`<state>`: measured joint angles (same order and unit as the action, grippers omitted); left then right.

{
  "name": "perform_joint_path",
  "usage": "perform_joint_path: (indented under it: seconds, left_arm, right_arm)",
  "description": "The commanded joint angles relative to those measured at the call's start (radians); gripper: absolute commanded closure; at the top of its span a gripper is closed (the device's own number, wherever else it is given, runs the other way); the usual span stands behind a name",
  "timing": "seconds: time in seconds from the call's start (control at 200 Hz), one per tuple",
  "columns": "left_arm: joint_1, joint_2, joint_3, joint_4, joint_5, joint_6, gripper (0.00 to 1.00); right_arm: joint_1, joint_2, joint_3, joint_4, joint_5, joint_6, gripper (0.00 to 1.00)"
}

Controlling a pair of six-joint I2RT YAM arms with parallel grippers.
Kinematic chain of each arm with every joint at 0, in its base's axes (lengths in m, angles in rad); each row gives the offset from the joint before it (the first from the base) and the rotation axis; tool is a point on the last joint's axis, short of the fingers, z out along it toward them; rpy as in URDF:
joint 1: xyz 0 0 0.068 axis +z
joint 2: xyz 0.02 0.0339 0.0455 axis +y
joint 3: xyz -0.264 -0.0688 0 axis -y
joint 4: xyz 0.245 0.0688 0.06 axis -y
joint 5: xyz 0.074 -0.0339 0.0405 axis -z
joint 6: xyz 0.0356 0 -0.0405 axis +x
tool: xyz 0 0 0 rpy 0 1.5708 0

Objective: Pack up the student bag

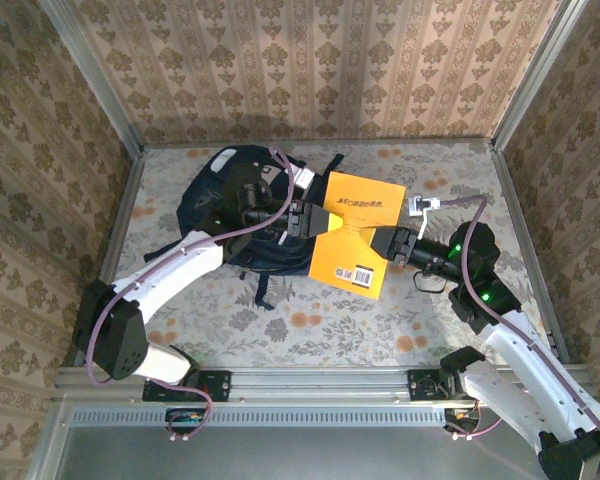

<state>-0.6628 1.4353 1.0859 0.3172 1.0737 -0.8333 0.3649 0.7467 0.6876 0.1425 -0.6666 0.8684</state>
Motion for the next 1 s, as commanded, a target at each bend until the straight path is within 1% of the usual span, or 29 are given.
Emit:
perform_joint_path:
  seconds: [0.0,0.06,0.1,0.14,0.195,0.25,0.315,0.39,0.435,0.46,0.485,0.53,0.57,0.61,0.645,0.67,0.71,0.805,0.875,0.995]
  left_arm:
    - [-0.003,-0.026,-0.009,0.091,0.078,-0.044,0.19]
    - [-0.003,-0.031,-0.01,0.092,0.088,-0.046,0.28]
    - [-0.003,-0.034,-0.008,0.091,0.095,-0.044,0.36]
    - [-0.003,-0.036,-0.008,0.087,0.1,-0.039,0.45]
    - [-0.001,-0.041,-0.008,0.071,0.101,-0.027,0.6]
    - [0.002,-0.045,-0.006,0.05,0.101,-0.009,0.72]
    - [0.002,-0.047,-0.007,0.032,0.101,0.006,0.83]
    - [-0.001,-0.048,-0.009,0.03,0.104,0.013,0.93]
    - [-0.007,-0.05,-0.009,0.023,0.107,0.023,0.94]
    - [-0.01,-0.051,-0.008,0.015,0.108,0.034,0.93]
    - [-0.014,-0.052,-0.006,0.002,0.108,0.045,0.87]
    - [-0.02,-0.053,0.003,-0.034,0.108,0.071,0.73]
    - [-0.025,-0.052,0.013,-0.065,0.106,0.094,0.64]
    - [-0.028,-0.049,0.021,-0.091,0.108,0.112,0.58]
    - [-0.03,-0.048,0.027,-0.102,0.113,0.119,0.57]
    - [-0.03,-0.046,0.032,-0.104,0.116,0.121,0.58]
    - [-0.031,-0.043,0.036,-0.104,0.119,0.122,0.64]
    - [-0.032,-0.036,0.049,-0.124,0.123,0.142,0.86]
    - [-0.031,-0.03,0.054,-0.132,0.128,0.155,1.0]
    - [-0.032,-0.03,0.055,-0.133,0.126,0.166,1.0]
  right_arm:
    - [0.001,-0.014,0.055,0.019,-0.035,-0.05,1.0]
    - [0.0,0.0,0.067,-0.02,-0.05,-0.069,1.0]
    - [-0.001,0.006,0.074,-0.047,-0.052,-0.085,1.0]
    - [-0.001,0.006,0.078,-0.071,-0.048,-0.101,1.0]
    - [-0.004,0.005,0.082,-0.101,-0.041,-0.12,1.0]
    - [-0.007,0.001,0.087,-0.128,-0.033,-0.139,1.0]
    - [-0.01,0.0,0.086,-0.139,-0.026,-0.147,1.0]
    - [-0.014,0.005,0.085,-0.149,-0.018,-0.15,1.0]
    - [-0.015,0.006,0.085,-0.154,-0.012,-0.152,1.0]
    - [-0.017,0.007,0.083,-0.154,-0.013,-0.152,1.0]
    - [-0.019,0.009,0.081,-0.153,-0.015,-0.151,1.0]
    - [-0.02,0.012,0.08,-0.15,-0.02,-0.148,1.0]
    - [-0.021,0.016,0.078,-0.146,-0.027,-0.145,1.0]
    - [-0.022,0.02,0.079,-0.145,-0.032,-0.143,1.0]
    - [-0.024,0.022,0.079,-0.147,-0.035,-0.144,1.0]
    - [-0.024,0.024,0.079,-0.147,-0.036,-0.143,1.0]
    - [-0.026,0.028,0.079,-0.151,-0.038,-0.145,1.0]
    - [-0.029,0.027,0.078,-0.153,-0.044,-0.15,1.0]
    - [-0.032,0.028,0.076,-0.159,-0.046,-0.151,1.0]
    - [-0.034,0.023,0.075,-0.157,-0.053,-0.148,1.0]
